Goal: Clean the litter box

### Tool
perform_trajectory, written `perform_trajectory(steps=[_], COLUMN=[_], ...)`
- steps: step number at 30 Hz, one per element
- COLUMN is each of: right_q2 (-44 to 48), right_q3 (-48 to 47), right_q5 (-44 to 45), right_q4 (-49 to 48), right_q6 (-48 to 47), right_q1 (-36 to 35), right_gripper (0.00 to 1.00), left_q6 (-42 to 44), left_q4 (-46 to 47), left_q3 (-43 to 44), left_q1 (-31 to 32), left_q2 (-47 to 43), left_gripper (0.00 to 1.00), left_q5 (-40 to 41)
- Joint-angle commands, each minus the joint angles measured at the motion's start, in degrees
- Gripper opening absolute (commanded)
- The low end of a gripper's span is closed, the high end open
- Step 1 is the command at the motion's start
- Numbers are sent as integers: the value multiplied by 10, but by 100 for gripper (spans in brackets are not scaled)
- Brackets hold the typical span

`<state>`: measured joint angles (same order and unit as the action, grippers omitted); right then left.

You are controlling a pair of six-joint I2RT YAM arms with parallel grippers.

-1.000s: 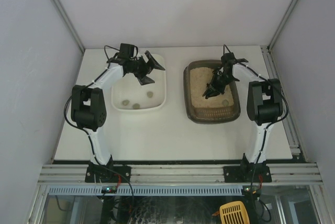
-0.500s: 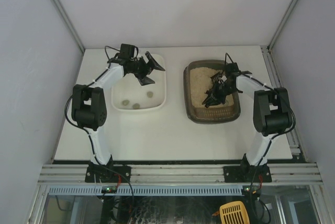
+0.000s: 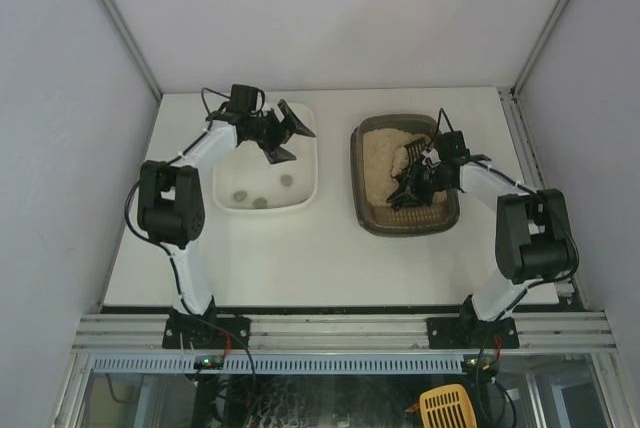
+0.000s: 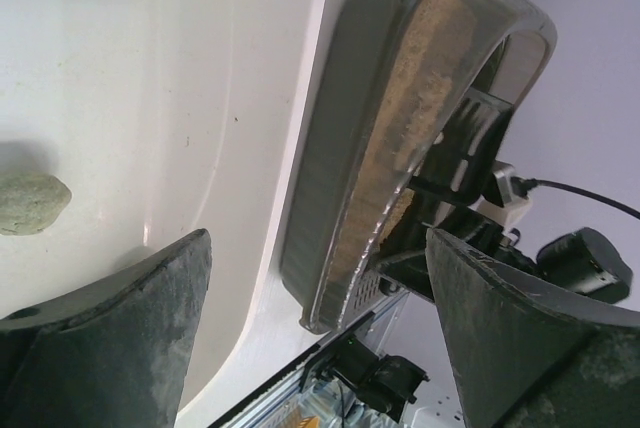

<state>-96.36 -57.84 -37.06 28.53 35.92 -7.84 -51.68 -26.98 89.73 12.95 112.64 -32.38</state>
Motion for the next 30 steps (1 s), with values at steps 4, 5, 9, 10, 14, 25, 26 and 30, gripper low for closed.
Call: perform_trajectory(steps=[4, 5, 9, 10, 14, 25, 26, 30], right_q2=[98, 107, 144, 159, 223, 154, 136, 69], right_q3=[40, 52, 133, 157, 233, 351, 343, 374], right_q5=[-30, -45, -120, -121, -98, -204, -218, -235], right_q4=[-30, -45, -176, -214, -319, -764, -778, -975], right_q6=[0, 4, 46, 56, 76, 285, 287, 405], right_q1=[18, 22, 23, 19, 12, 17, -2, 50], right_gripper=[0, 0, 0, 0, 0, 0, 0, 0], left_q6=[70, 78, 103, 112, 163, 373, 390, 436], left_q4=[-18, -20, -21, -26, -67, -114, -114, -97], left_q3=[44, 46, 36, 34, 29, -106, -120, -174], left_q1=[2, 2, 2, 3, 3, 4, 4, 3], left_q2=[0, -4, -33, -39, -61, -213, -233, -317], left_gripper=[90, 90, 89, 89, 88, 90, 91, 93], left_q5=[19, 29, 78, 90, 137, 308, 321, 355])
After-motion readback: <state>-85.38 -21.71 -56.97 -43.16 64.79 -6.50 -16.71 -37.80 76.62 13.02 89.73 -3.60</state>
